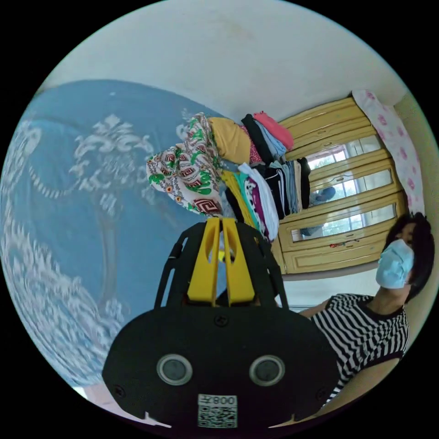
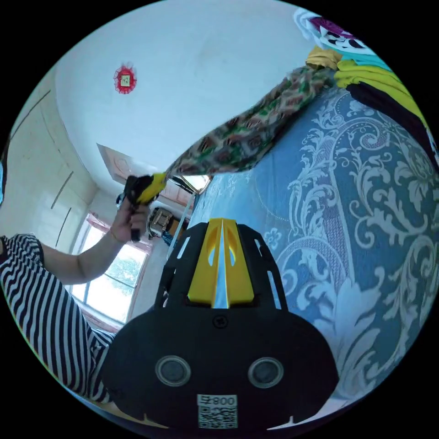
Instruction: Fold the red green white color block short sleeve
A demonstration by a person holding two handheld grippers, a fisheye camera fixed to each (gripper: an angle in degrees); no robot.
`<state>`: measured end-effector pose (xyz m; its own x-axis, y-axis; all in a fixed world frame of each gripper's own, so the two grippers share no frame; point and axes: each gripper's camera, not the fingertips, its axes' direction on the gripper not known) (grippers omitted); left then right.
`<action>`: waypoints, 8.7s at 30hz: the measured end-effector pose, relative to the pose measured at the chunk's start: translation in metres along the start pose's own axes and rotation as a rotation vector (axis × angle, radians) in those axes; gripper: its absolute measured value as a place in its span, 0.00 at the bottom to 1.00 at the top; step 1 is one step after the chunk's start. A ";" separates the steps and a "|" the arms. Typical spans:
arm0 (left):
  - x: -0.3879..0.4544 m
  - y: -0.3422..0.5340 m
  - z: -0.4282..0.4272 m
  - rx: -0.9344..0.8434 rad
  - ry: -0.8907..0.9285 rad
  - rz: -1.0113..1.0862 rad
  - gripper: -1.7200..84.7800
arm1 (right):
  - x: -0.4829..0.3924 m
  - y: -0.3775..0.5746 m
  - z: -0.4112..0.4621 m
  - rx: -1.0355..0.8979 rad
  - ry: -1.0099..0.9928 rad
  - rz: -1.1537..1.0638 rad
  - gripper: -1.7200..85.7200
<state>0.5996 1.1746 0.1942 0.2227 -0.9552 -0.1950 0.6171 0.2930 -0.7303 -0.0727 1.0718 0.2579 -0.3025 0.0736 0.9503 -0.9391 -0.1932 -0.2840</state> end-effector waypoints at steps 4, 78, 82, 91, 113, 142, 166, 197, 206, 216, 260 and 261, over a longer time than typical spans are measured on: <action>0.011 0.087 -0.051 0.035 0.036 -0.138 0.03 | -0.073 -0.004 0.019 -0.152 0.055 -0.159 0.07; 0.553 -0.244 -0.062 0.209 0.293 -0.097 0.02 | -0.217 0.000 -0.377 0.167 0.210 0.093 0.02; 0.621 -0.202 -0.152 0.356 0.382 -0.034 0.02 | -0.278 0.000 -0.398 0.191 0.159 -0.043 0.02; 0.822 -0.060 -0.366 0.671 0.376 0.282 0.02 | -0.456 0.010 -0.430 0.224 0.110 -0.461 0.02; 1.131 0.152 -0.554 0.986 -0.025 0.714 0.02 | -0.669 0.024 -0.412 0.320 0.145 -0.900 0.02; 0.617 -0.237 -0.382 0.471 -0.113 -0.217 0.09 | -0.147 -0.385 0.022 -0.298 0.410 -0.058 0.05; 0.624 0.062 -0.345 0.164 0.159 -0.545 0.17 | -0.085 -0.131 -0.059 -0.437 0.425 0.290 0.13; 0.908 -0.193 -0.662 0.602 -0.053 0.168 0.05 | -0.363 -0.366 -0.122 -0.002 0.184 -0.437 0.02; 0.987 -0.062 -0.674 0.564 -0.065 0.280 0.05 | -0.376 -0.235 -0.157 -0.030 0.142 -0.492 0.02; 0.832 0.094 -0.497 0.228 0.036 -0.279 0.05 | -0.162 -0.051 -0.093 -0.366 0.234 0.146 0.02; 0.726 0.087 -0.564 0.183 -0.044 -0.244 0.05 | -0.142 -0.023 -0.075 -0.332 0.199 0.105 0.02; 0.709 0.097 -0.551 0.155 -0.044 -0.294 0.05 | -0.114 0.000 -0.067 -0.346 0.191 0.201 0.02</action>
<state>0.4017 0.5024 -0.3761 0.0483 -0.9980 0.0408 0.7663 0.0108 -0.6424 -0.0488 1.1285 0.1412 -0.4790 0.2538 0.8403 -0.8478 0.1144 -0.5178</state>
